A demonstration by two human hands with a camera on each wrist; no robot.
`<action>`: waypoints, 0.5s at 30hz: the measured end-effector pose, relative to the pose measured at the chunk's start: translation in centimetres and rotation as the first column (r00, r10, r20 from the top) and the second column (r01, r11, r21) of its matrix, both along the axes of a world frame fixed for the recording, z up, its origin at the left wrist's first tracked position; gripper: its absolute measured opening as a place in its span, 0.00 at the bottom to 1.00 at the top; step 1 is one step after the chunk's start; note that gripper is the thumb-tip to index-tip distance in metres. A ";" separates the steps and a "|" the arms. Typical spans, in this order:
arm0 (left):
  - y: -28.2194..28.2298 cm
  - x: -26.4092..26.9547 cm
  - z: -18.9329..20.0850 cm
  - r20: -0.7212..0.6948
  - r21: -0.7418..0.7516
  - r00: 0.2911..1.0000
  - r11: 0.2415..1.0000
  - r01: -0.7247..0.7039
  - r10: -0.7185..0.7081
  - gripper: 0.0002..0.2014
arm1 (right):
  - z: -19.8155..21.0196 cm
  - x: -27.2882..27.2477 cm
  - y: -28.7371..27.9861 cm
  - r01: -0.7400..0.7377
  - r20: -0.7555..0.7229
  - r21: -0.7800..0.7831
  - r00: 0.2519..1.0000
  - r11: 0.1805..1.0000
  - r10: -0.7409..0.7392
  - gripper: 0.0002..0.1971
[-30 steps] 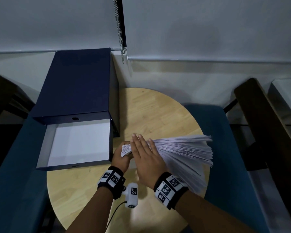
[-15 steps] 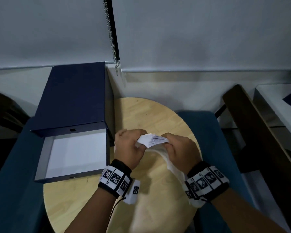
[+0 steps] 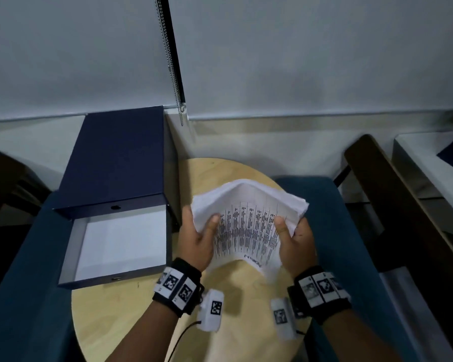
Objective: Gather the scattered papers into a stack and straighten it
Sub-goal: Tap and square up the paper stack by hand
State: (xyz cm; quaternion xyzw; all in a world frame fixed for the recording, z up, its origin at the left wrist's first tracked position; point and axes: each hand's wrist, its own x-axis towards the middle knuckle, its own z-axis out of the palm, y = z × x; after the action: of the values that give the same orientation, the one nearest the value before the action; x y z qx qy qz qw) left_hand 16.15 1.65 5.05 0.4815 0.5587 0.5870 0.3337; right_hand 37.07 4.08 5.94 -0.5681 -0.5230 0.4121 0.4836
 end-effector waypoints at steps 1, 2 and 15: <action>-0.6 0.4 -0.5 -0.030 -0.011 0.999 1.000 -0.022 0.022 0.26 | -0.9 -0.4 -0.5 -0.010 -0.005 -0.009 1.000 1.000 0.010 0.13; -1.1 0.7 -1.3 -0.047 -0.041 0.998 0.998 -0.045 0.043 0.24 | -2.0 -0.7 -1.0 -0.024 0.005 -0.035 1.000 0.999 0.024 0.14; -1.0 -0.9 1.8 0.101 0.078 0.989 0.991 -0.112 0.104 0.15 | 1.4 -1.6 -0.6 0.053 -0.095 0.140 0.995 0.989 -0.040 0.22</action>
State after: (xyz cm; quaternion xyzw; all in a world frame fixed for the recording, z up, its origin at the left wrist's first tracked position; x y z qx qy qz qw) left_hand 15.30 0.67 6.81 0.4350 0.5423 0.6497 0.3075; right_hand 35.46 3.48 7.39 -0.5247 -0.5150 0.3877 0.5560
